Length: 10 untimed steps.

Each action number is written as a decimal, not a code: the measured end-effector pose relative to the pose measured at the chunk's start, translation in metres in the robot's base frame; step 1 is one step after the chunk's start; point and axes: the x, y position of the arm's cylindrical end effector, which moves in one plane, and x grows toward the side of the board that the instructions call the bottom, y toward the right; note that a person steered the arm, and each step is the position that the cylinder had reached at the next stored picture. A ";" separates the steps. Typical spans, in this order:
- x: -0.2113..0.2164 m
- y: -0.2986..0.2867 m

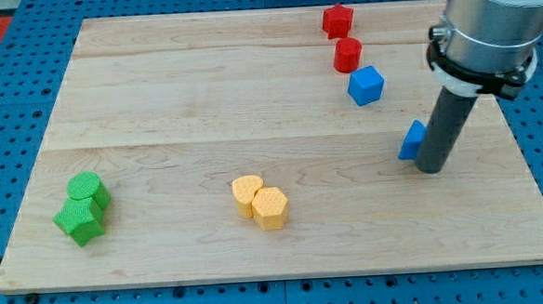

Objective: Push the blue triangle towards the blue cube

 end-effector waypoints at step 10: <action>-0.097 0.004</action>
